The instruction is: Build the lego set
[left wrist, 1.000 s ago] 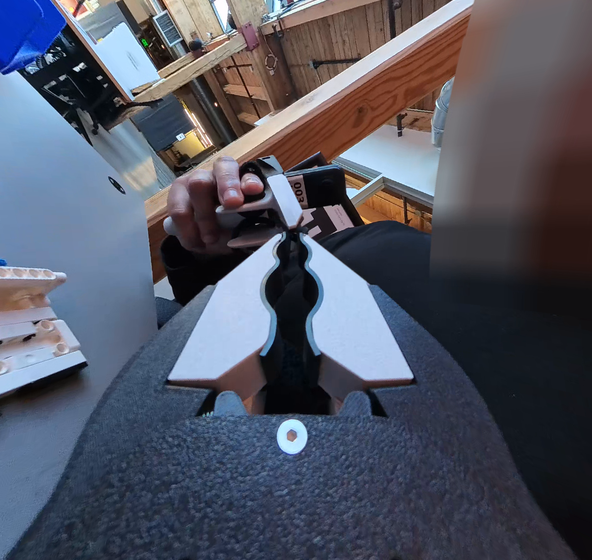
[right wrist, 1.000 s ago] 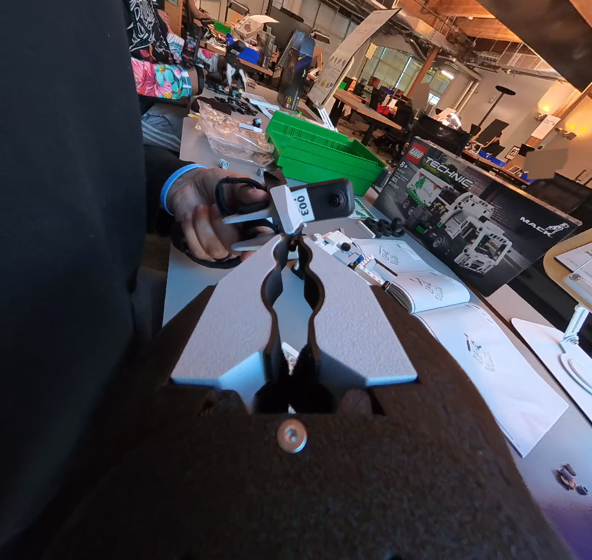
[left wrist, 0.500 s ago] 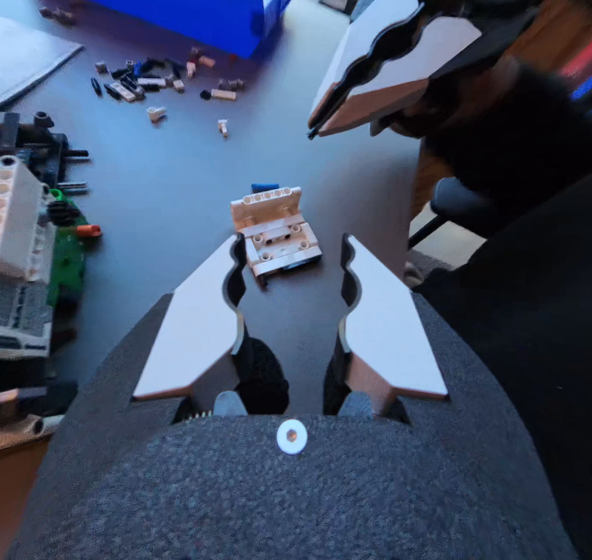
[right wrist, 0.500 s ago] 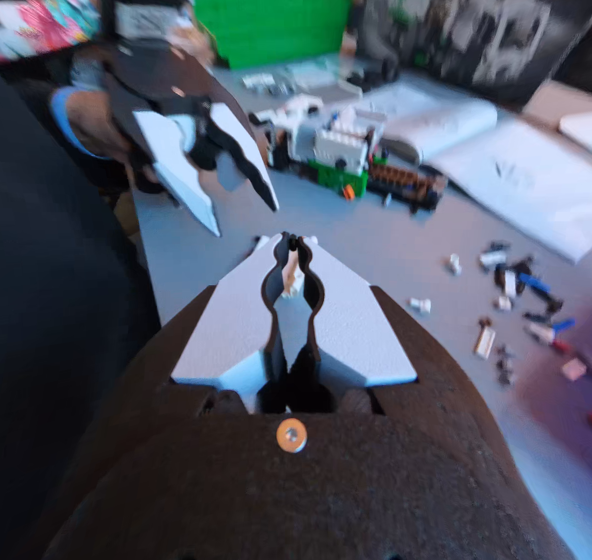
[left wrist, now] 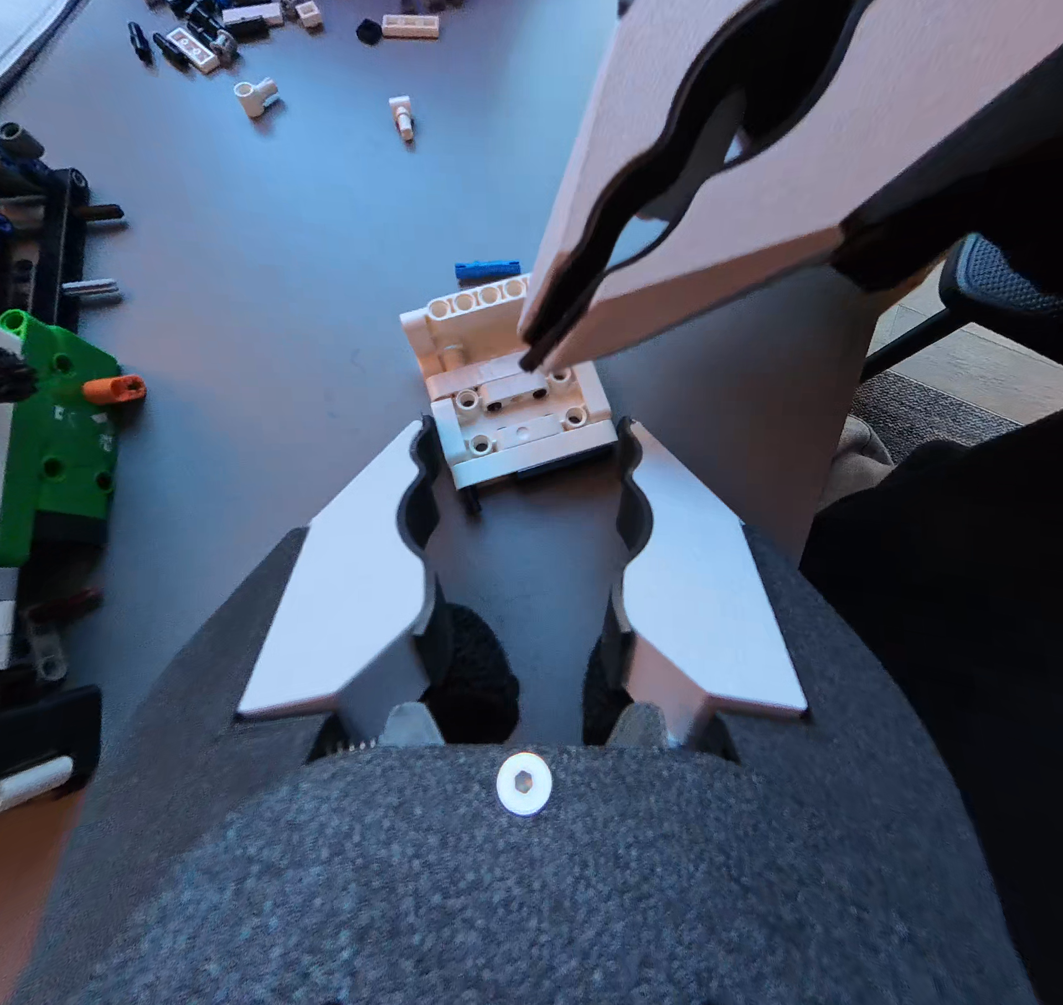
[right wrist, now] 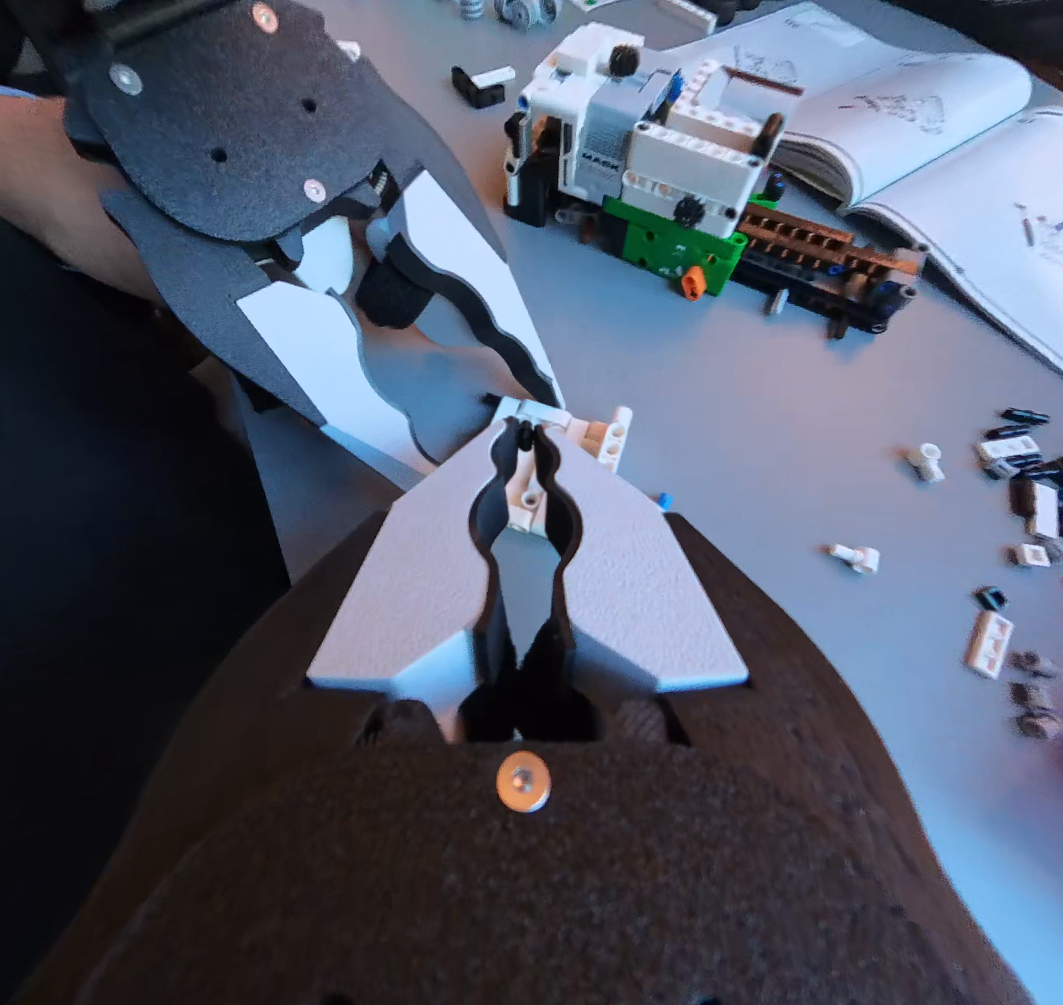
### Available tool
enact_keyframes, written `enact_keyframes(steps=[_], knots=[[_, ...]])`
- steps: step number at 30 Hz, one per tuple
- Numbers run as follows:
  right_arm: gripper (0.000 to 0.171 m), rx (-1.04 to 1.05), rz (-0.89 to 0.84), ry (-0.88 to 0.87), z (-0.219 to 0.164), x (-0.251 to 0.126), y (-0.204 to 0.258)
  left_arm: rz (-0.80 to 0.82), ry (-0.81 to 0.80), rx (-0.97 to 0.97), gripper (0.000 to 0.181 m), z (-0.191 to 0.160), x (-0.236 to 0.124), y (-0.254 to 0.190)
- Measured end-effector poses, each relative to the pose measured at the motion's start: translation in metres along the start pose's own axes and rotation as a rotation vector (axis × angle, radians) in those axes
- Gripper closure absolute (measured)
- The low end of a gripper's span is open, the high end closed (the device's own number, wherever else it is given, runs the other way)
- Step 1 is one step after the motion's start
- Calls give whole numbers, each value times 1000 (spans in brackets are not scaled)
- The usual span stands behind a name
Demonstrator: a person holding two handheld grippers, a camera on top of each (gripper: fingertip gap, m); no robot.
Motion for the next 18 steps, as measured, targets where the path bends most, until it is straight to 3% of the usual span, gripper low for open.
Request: enact_keyframes(steps=[4,11,18], knots=[[167,38,5,-9,-1,5,2,44,0,70,121,2,-2,1],[167,58,-49,-28,10,9,5,261,83,465,121,8,-13,5],[167,81,-169,35,10,23,6,269,87,512,122,10,-13,5]])
Point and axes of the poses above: each gripper's, where its closed fingertips meet, x out along the fingers, z out of its top, y = z × x across the jaws, the point moved 3 cm from there along -x, back along the fingers, and after that the axes turned 3 degrees about x, right-handed, at the moved point
